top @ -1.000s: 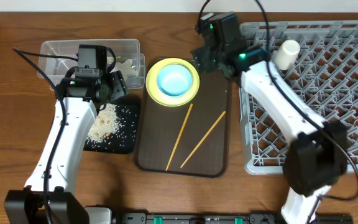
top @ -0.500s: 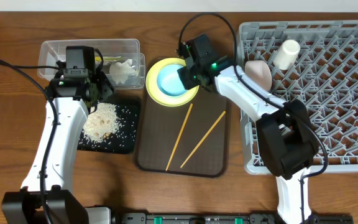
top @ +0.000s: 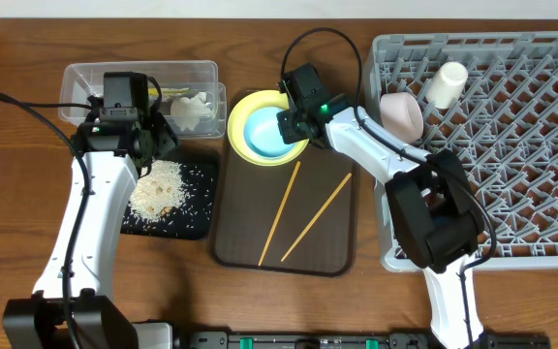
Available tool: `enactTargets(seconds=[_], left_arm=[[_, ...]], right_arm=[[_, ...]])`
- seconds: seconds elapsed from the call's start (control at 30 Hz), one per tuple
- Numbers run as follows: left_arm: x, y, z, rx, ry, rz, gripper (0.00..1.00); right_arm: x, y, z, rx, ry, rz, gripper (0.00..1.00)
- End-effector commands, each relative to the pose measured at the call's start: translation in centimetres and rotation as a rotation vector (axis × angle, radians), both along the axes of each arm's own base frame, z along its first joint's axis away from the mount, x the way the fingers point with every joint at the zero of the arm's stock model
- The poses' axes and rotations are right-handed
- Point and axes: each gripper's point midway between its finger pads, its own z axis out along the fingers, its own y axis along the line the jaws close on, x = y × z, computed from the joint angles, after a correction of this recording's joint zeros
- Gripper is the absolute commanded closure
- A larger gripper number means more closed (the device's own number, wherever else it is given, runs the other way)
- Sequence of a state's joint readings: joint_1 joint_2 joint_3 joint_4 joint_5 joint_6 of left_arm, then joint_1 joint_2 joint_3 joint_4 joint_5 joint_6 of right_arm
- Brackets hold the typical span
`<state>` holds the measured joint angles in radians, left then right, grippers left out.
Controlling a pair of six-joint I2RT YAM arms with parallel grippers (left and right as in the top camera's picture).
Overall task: Sort waste into correct bins and load items into the dishwasher rack
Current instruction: 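Reach the right gripper to the light-blue bowl and grasp its rim, then carry the blue bowl to the rack's left side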
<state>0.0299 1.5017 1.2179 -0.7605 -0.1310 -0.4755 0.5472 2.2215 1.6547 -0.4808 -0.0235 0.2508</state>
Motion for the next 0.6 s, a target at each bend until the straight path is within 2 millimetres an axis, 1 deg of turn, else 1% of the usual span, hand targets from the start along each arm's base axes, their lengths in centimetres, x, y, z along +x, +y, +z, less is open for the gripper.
enactTargets(seconds=[0.0,0.1,0.13,0.23,0.3,0.37,0.4,0.43,0.5,0.53,0.57], left_arm=[[-0.4,0.3,-0.3,0.007,0.011,0.024,0.24],[-0.4,0.3,-0.3,0.007,0.01,0.024,0.24],[-0.4,0.4,-0.3,0.008,0.01,0.024,0.24],[-0.4,0.4,-0.3,0.008,0.011,0.024,0.24],[-0.4,0.4,-0.3,0.008,0.011,0.024,0.24],[-0.4,0.4,-0.3,0.008,0.011,0.024,0.24],[-0.4,0.4,-0.3,0.008,0.011,0.024,0.24],[-0.4,0.4,-0.3,0.008,0.011,0.024,0.24],[-0.4,0.4,-0.3,0.007,0.01,0.024,0.24],[-0.4,0.4,-0.3,0.007,0.01,0.024,0.24],[-0.4,0.4,-0.3,0.007,0.01,0.024,0.24]], right_arm=[[1.1,-0.9,1.2,-0.014,-0.037,-0.042,0.99],[1.9,-1.7,4.3,-0.006,-0.094,-0.03,0.99],[2.3,-2.3,5.8,0.001,-0.121,-0.036,0.99],[3.4,-4.6,11.2,0.009,-0.23,-0.044,0.99],[4.0,-6.8,14.8,-0.008,-0.309,-0.057,0.99],[4.3,-9.5,17.9,-0.06,-0.381,-0.058,0.99],[4.3,-11.0,19.0,-0.093,-0.405,-0.068,0.99],[4.3,-12.8,20.1,-0.138,-0.425,-0.088,0.99],[3.9,-17.0,21.8,-0.251,-0.446,-0.15,0.99],[3.6,-18.9,22.3,-0.304,-0.448,-0.186,0.99],[3.3,-21.3,22.8,-0.375,-0.446,-0.231,0.99]])
